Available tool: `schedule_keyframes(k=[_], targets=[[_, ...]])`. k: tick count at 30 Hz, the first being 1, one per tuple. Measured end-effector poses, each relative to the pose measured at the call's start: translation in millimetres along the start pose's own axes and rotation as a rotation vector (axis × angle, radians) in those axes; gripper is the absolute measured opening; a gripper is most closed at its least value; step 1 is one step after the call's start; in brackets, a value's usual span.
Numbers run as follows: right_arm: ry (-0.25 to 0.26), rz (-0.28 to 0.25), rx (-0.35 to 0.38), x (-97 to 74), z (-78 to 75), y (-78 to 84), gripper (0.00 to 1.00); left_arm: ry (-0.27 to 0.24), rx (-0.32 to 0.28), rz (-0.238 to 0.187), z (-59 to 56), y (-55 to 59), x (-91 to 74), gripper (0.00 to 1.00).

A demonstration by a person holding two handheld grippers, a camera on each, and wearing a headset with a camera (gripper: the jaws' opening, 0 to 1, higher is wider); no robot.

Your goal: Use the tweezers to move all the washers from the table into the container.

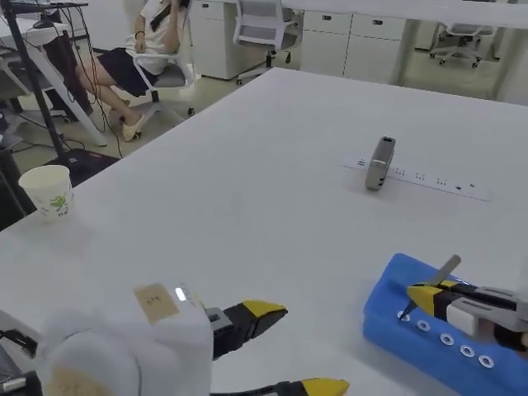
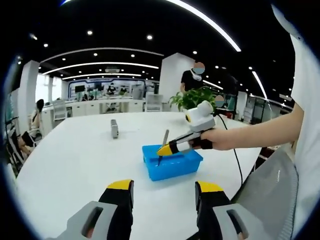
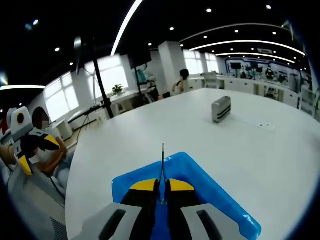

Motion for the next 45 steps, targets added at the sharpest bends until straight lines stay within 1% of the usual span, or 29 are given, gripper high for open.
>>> schedule_keyframes(k=[2,3,5,7,9,11,14,17,21,23,24,29,34,37,40,42,45], targets=[[-0.003,-0.009,0.002,-2.7,0.1,-2.3,0.03,0.03,-0.025,-0.002,-1.5,-0.9,0.3,0.46],[-0.001,-0.014,0.001,-4.8,0.0,-4.1,0.03,0.04,-0.023,0.004,-2.1,-0.5,0.4,0.43],[0.001,-0.029,-0.001,-9.2,0.2,-8.1,0.03,0.048,0.031,0.021,-2.1,-0.6,0.1,0.36],[-0.001,-0.042,-0.005,-14.5,1.6,-11.7,0.03,0.068,0.046,0.045,-4.2,1.9,0.8,0.28],[-0.006,-0.054,-0.013,-20.6,3.8,-14.6,0.03,0.091,0.041,0.06,-5.7,3.2,2.8,0.27],[-0.01,-0.066,-0.021,-27.5,6.1,-17.2,0.03,0.108,0.053,0.072,-7.0,3.0,4.1,0.25],[-0.011,-0.089,-0.02,-38.5,9.4,-21.0,0.03,0.131,0.049,0.07,-8.8,-0.1,5.8,0.22],[-0.008,-0.11,-0.019,-50.2,13.5,-23.5,0.03,0.158,0.041,0.064,-10.5,-4.8,9.5,0.22],[-0.013,-0.128,-0.033,-64.7,19.7,-24.5,0.03,0.195,0.057,0.068,-14.5,-9.6,15.2,0.21],[-0.02,-0.128,-0.031,-69.2,21.9,-23.5,0.03,0.204,0.064,0.061,-15.8,-12.2,17.5,0.22],[-0.024,-0.127,-0.031,-72.0,23.5,-22.2,0.03,0.221,0.065,0.056,-17.7,-14.1,19.2,0.22],[-0.033,-0.12,-0.035,-81.6,28.8,-17.0,0.03,0.258,0.044,0.036,-22.2,-21.1,24.7,0.22],[-0.055,-0.096,-0.058,-89.2,38.1,-8.1,0.03,0.293,0.075,0.057,-28.3,-26.7,31.4,0.24],[-0.081,-0.076,-0.074,-92.7,43.9,-2.1,0.03,0.322,0.071,0.06,-32.1,-30.9,34.8,0.24],[-0.101,-0.057,-0.111,-96.6,49.9,4.1,0.03,0.362,0.065,0.066,-36.9,-35.0,38.4,0.25],[-0.121,-0.046,-0.127,-98.4,53.7,7.6,0.03,0.374,0.065,0.071,-38.5,-36.9,40.1,0.25],[-0.154,-0.038,-0.143,-102.0,60.7,11.7,0.03,0.405,0.069,0.092,-41.9,-38.8,42.9,0.25]])
Point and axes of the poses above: the centre of the closed fingertips' face, and the gripper's own axes: x roughly forward along the fingers, z roughly to its left, y roughly out of its underside, the point moved 3 cm from there along -x, roughly backward along the fingers, and after that the axes turned 11 degrees about y, right-handed, at the moved point
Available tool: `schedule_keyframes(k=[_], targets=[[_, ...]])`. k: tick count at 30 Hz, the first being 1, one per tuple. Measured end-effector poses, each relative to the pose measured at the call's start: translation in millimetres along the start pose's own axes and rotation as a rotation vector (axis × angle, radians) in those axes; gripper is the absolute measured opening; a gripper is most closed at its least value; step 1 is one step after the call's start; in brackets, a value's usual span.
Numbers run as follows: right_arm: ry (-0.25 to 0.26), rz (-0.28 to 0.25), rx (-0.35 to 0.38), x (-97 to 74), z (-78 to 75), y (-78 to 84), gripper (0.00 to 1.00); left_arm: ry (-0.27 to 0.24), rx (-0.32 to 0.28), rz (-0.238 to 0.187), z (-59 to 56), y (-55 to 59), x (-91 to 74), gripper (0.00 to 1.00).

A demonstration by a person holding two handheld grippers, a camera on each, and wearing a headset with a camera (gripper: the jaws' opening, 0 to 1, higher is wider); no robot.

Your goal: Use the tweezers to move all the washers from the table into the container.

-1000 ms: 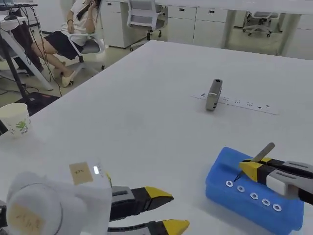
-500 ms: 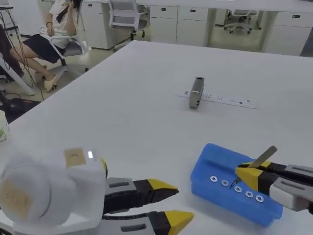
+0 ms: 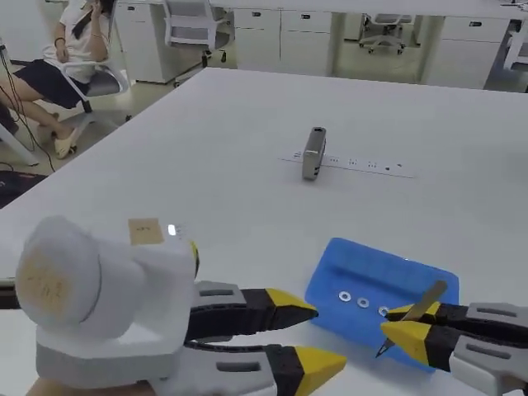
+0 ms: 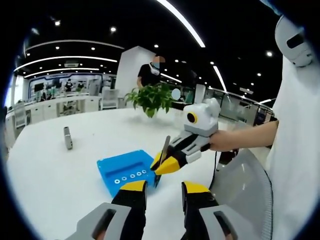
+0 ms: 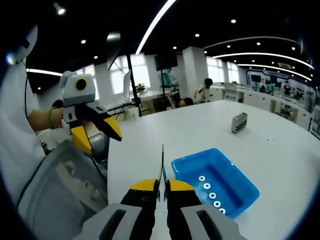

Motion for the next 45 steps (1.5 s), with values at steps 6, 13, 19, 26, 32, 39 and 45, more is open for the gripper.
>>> schedule_keyframes(k=[6,13,19,26,32,39,45], targets=[[-0.059,0.011,-0.079,-2.1,16.5,4.2,0.03,0.05,0.017,0.037,-3.7,-1.2,7.9,0.25],[-0.145,0.06,-0.19,-2.1,40.2,16.4,0.03,0.106,0.021,0.056,-10.0,-2.7,17.5,0.25],[-0.187,0.084,-0.261,2.9,57.5,23.5,0.03,0.154,0.023,0.068,-17.2,0.3,23.0,0.21],[-0.223,0.1,-0.29,6.5,67.4,26.9,0.03,0.201,0.062,0.101,-25.0,3.5,27.4,0.19],[-0.244,0.107,-0.325,6.5,70.8,26.8,0.03,0.241,0.09,0.106,-30.5,2.5,30.5,0.14],[-0.247,0.104,-0.331,6.1,72.0,25.5,0.03,0.247,0.11,0.111,-26.5,1.4,29.2,0.07],[-0.242,0.107,-0.346,5.7,72.2,25.5,0.03,0.284,0.153,0.137,-28.2,2.9,29.0,0.0]])
Point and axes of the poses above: the centre of the closed fingertips' face, and the gripper's own axes: x roughly forward along the fingers, z roughly to its left, y roughly out of its underside, the point moved 3 cm from there along -x, roughly backward along the fingers, and after that the axes turned 11 degrees about y, right-handed, at the moved point
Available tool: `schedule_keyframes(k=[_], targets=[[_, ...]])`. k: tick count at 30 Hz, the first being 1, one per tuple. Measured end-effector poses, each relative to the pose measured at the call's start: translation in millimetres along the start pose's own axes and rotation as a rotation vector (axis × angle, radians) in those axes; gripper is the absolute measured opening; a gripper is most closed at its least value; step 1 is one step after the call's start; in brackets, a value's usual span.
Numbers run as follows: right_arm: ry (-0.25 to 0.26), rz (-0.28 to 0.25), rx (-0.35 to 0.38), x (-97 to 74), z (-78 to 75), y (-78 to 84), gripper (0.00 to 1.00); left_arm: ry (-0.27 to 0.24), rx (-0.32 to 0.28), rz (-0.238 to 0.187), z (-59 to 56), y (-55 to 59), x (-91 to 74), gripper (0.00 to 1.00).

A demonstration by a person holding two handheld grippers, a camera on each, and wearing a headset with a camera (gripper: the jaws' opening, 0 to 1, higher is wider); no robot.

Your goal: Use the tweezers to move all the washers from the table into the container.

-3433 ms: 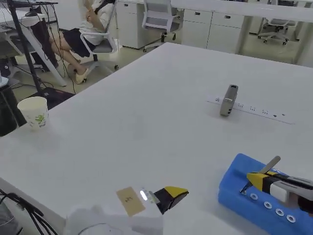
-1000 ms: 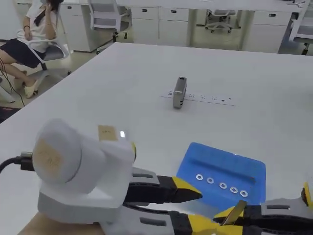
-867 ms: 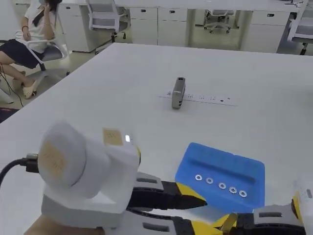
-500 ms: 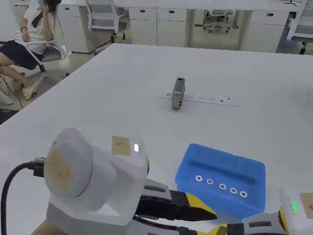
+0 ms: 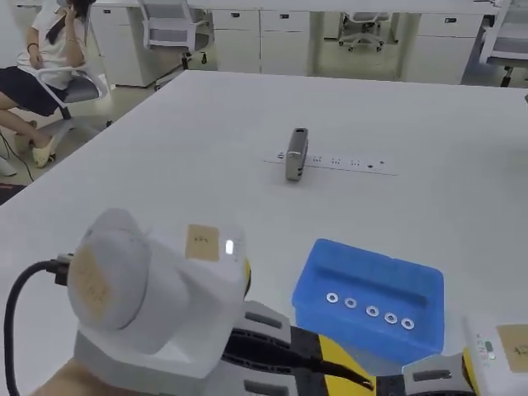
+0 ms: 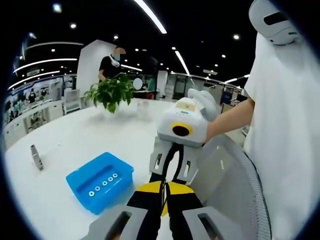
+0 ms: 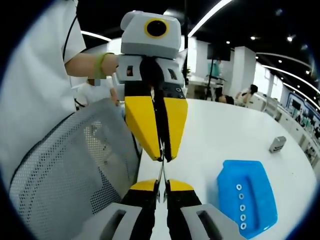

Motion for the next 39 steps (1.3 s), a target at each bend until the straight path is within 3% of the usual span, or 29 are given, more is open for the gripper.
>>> schedule_keyframes(k=[5,12,15,19,21,22,24,32,35,39], targets=[[0.005,0.019,-0.013,-1.1,0.6,4.1,0.03,0.018,0.031,0.032,0.6,3.2,0.2,0.0],[0.024,0.066,-0.039,-0.8,-0.2,14.4,0.03,0.016,0.114,0.13,2.2,15.0,2.1,0.0],[0.045,0.103,-0.063,1.0,-3.2,21.5,0.03,0.003,0.139,0.182,5.0,21.8,2.9,0.0],[0.07,0.165,-0.115,3.8,-5.6,31.4,0.03,-0.027,0.155,0.281,11.8,37.6,3.5,0.0],[0.074,0.181,-0.114,5.0,-7.4,35.0,0.03,-0.028,0.157,0.298,12.8,43.2,6.0,0.0],[0.07,0.193,-0.12,5.2,-7.1,37.6,0.03,-0.032,0.147,0.35,13.6,51.3,4.5,0.0],[0.068,0.202,-0.136,6.0,-5.9,39.8,0.03,-0.051,0.118,0.404,17.6,61.1,3.5,0.0],[0.057,0.224,-0.128,9.9,-4.6,48.1,0.02,-0.066,0.081,0.446,25.2,79.7,2.6,0.0],[0.048,0.23,-0.132,11.2,-3.1,50.5,0.02,-0.063,0.069,0.433,24.8,79.8,1.0,0.0],[0.044,0.237,-0.123,12.7,-3.5,52.0,0.03,-0.053,0.1,0.462,24.6,84.3,1.6,0.0]])
Point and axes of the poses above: the centre of the closed fingertips' face, and the gripper's own axes: x roughly forward along the fingers, z roughly to its left, y roughly out of its underside, the point moved 3 cm from there along -x, roughly backward along the fingers, and after that the axes turned 11 degrees about y, right-handed, at the moved point
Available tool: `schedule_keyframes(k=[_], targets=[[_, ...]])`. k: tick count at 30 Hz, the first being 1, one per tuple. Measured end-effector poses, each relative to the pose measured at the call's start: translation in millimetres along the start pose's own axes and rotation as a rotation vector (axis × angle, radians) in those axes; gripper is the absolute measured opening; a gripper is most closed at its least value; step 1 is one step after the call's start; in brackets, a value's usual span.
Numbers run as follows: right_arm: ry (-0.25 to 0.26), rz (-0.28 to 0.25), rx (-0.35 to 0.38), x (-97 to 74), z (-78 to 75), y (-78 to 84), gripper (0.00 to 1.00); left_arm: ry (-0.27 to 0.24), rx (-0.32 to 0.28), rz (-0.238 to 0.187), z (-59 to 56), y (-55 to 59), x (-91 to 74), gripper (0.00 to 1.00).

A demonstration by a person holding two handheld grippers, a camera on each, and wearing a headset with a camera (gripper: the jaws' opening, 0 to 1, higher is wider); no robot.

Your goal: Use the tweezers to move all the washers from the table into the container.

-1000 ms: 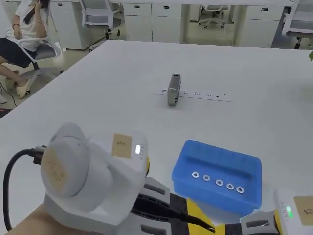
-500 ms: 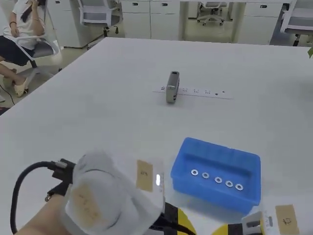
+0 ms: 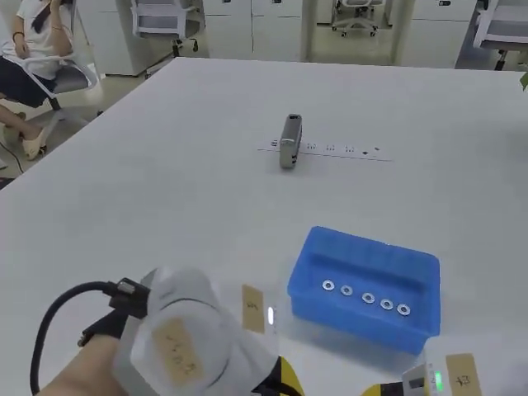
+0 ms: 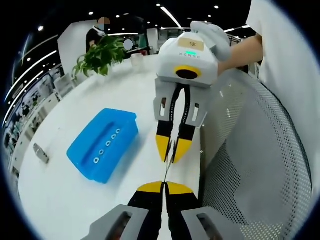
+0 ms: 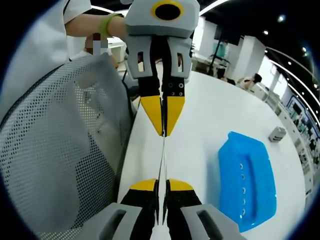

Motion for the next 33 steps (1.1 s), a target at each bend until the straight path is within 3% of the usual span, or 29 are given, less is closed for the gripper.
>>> schedule_keyframes(k=[4,6,10,15,21,22,24,27,33], targets=[[-0.002,0.004,0.019,7.4,0.3,3.9,0.03,0.011,-0.007,0.031,3.4,6.9,5.3,0.0],[-0.008,-0.005,0.032,11.3,1.4,5.3,0.04,0.015,-0.017,0.081,6.1,14.5,7.5,0.0],[-0.007,-0.02,0.095,17.1,0.3,6.7,0.04,0.023,-0.022,0.138,10.9,23.3,15.6,0.0],[0.008,-0.034,0.15,12.2,-0.9,7.6,0.1,0.04,-0.04,0.183,13.7,30.9,21.1,0.0],[0.089,-0.061,0.228,-18.9,-2.2,12.3,0.23,0.055,-0.088,0.256,13.4,39.5,25.9,0.0],[0.122,-0.072,0.258,-27.1,-3.7,14.4,0.25,0.053,-0.086,0.259,13.8,39.5,26.4,0.0],[0.169,-0.067,0.297,-43.7,-5.1,21.8,0.3,0.048,-0.074,0.308,14.6,43.4,26.9,0.0],[0.232,-0.042,0.329,-68.9,-7.4,35.0,0.31,0.042,-0.05,0.352,14.9,46.2,27.0,0.0],[0.387,-0.031,0.374,-114.7,-21.5,55.0,0.42,0.047,-0.079,0.341,14.3,45.5,25.8,0.0]])
Point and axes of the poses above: the centre of the closed fingertips' face, and the gripper's own axes: x roughly forward along the fingers, z roughly to its left, y roughly out of its underside, the point moved 3 cm from there along -x, roughly backward along the fingers, and after that the axes turned 11 degrees about y, right-handed, at the moved point
